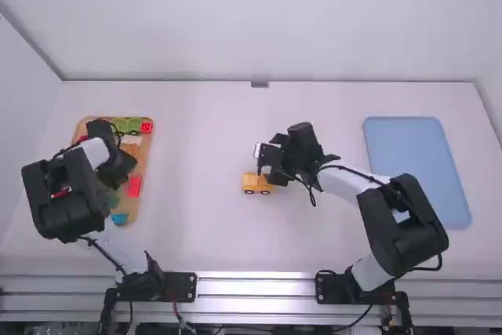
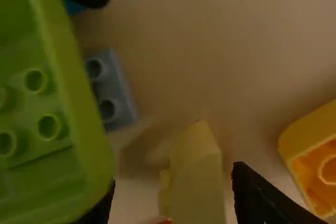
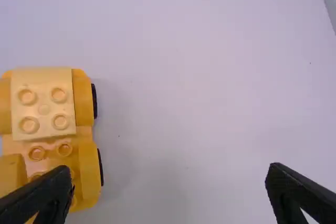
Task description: Assemble lego blocks to make yellow taxi
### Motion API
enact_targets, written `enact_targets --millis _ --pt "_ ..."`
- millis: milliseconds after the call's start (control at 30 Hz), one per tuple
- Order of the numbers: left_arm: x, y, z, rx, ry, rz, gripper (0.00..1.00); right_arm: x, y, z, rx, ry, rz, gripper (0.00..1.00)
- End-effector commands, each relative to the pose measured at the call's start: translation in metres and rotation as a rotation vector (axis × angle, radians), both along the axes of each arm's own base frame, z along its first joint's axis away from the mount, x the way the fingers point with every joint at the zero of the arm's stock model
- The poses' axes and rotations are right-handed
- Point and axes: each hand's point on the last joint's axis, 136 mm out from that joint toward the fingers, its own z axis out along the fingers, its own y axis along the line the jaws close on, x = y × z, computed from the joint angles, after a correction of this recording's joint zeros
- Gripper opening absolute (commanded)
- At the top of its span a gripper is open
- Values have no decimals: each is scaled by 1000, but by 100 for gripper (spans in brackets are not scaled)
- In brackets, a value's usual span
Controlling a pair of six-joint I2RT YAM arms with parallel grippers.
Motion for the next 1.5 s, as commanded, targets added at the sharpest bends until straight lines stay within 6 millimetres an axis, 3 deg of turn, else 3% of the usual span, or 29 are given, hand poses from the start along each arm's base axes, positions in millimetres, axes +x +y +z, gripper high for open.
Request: enact_targets --millis 0,200,833,900,933,1067,1300,1467 --pt "0 -7 -4 -30 4 -49 57 0 2 9 18 -13 1 98" --pt "-2 -16 -6 -78 8 -57 50 -1 3 8 15 -11 6 98" --pt "-3 -16 -6 -78 7 -38 26 -2 3 8 16 -10 7 98" --pt "-2 -16 -6 -76 7 -40 6 -2 3 8 16 -9 8 98" --pt "-3 -15 -6 -73 8 -39 3 -1 3 8 16 -10 5 98" --pt "3 -12 -1 -57 -2 -87 8 -1 3 9 17 -11 6 98" --pt "11 -7 43 14 -25 -115 2 11 10 23 141 32 -125 98" --pt "20 -21 91 82 -116 -225 2 25 22 50 274 121 -230 98"
